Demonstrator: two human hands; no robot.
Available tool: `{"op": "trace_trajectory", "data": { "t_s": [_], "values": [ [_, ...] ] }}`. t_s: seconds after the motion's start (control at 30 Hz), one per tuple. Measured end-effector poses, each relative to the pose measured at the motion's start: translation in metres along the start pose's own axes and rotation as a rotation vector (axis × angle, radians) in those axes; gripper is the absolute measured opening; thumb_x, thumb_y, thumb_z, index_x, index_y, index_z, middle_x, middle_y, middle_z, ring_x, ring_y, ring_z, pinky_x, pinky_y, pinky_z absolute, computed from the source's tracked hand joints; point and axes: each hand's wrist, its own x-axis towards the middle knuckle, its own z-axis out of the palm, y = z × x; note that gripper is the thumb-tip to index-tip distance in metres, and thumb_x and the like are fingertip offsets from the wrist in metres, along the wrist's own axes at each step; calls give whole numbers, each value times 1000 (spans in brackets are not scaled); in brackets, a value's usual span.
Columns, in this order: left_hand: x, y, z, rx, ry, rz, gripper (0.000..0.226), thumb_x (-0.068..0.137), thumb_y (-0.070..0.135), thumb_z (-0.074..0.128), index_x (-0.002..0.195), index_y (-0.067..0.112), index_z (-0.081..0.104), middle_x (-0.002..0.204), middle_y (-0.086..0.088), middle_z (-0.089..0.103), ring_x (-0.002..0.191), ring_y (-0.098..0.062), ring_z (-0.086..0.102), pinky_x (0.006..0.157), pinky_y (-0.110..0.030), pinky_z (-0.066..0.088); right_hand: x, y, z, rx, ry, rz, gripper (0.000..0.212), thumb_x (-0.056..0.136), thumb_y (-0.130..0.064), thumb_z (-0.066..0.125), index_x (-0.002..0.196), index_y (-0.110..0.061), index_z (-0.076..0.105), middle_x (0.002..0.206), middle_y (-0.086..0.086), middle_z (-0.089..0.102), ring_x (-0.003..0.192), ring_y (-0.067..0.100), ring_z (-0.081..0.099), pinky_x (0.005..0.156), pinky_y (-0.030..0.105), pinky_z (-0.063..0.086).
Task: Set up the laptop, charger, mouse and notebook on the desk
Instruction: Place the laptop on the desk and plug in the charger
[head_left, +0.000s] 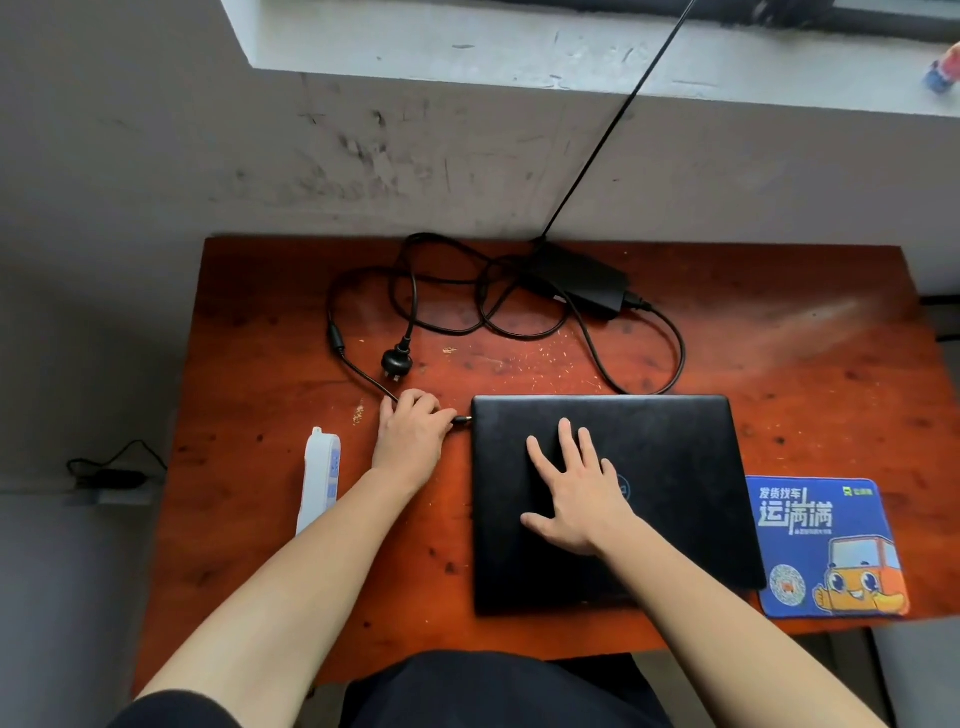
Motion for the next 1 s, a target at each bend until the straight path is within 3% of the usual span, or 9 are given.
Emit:
{"op": "trace_trajectory", "data": {
  "t_s": [0.17, 0.4, 0.67, 0.8, 0.9, 1.0],
  "values": [
    [5, -7, -2, 25, -53, 72, 28, 98, 18, 56, 124, 18, 67, 117, -5, 63, 121, -27, 49, 106, -53, 36, 0, 1, 1, 6, 1, -2, 103, 88, -70, 48, 158, -33, -18, 163, 16, -30, 151, 41, -20, 121, 59, 14],
    [6, -10, -2, 19, 10, 84, 23, 96, 17, 60, 114, 13, 73, 109, -7, 67, 111, -30, 53, 96, -50, 43, 0, 1, 2, 18, 6, -8, 103, 88, -69, 48, 158, -33, -18, 162, 17, -31, 151, 42, -21, 121, 60, 13],
    [12, 9, 2, 1, -26, 45, 25, 95, 15, 58, 115, 20, 72, 117, 2, 67, 116, -24, 50, 111, -63, 28, 2, 2, 7, 4, 17, -7, 102, 88, -71, 45, 156, -33, -21, 161, 17, -34, 150, 42, -23, 120, 61, 12],
    [12, 10, -2, -138, -3, -21, 26, 94, 18, 62, 117, 21, 71, 117, 2, 65, 118, -21, 49, 109, -48, 34, 1, 2, 5, 17, 15, -7, 102, 88, -70, 47, 157, -33, -19, 162, 17, -33, 151, 42, -22, 120, 61, 12],
    [6, 17, -8, -295, 118, -234, 35, 90, 25, 66, 125, 22, 63, 127, -1, 54, 123, -20, 46, 97, -35, 43, 0, 1, 4, 19, 12, -11, 102, 89, -69, 47, 157, -33, -20, 161, 17, -33, 151, 41, -22, 120, 61, 12],
    [8, 24, -9, -553, 224, -734, 32, 89, 35, 67, 115, 17, 58, 120, -5, 57, 112, -23, 57, 82, -31, 45, -1, 2, 3, 18, 11, -16, 102, 90, -69, 47, 157, -32, -20, 161, 17, -34, 150, 41, -23, 120, 61, 12]
  ]
}}
